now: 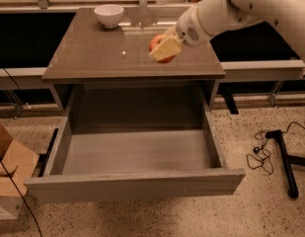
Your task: Pick apple from top drawer and place on counter
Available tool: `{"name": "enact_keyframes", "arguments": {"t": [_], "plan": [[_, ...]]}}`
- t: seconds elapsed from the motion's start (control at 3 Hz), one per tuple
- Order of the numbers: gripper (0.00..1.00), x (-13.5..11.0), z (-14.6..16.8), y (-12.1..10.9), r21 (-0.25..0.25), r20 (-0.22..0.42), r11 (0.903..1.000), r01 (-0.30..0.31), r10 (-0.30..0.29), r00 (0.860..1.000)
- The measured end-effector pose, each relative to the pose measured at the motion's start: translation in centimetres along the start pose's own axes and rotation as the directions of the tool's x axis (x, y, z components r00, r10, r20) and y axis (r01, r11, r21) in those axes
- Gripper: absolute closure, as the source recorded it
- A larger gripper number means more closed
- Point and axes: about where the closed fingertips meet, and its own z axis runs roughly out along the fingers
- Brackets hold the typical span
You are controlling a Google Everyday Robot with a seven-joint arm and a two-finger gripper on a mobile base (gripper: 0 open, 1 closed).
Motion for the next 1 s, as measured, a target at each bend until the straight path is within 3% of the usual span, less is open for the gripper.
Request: {"name": "enact_keyframes", "arguments": {"t": [0.33, 0.67, 1.0], "plan": [[1.00, -2.4, 1.6, -4.2, 0.048, 0.009, 0.9987, -0.017, 0.017, 1.000], [1.00, -2.6, 6.5, -7.9, 0.057, -0.006, 0.9923, -0.110, 0.111, 0.994], [1.00, -2.1, 9.7, -9.2, 0.046, -0.020, 0.9851, -0.166, 0.167, 0.986]]}}
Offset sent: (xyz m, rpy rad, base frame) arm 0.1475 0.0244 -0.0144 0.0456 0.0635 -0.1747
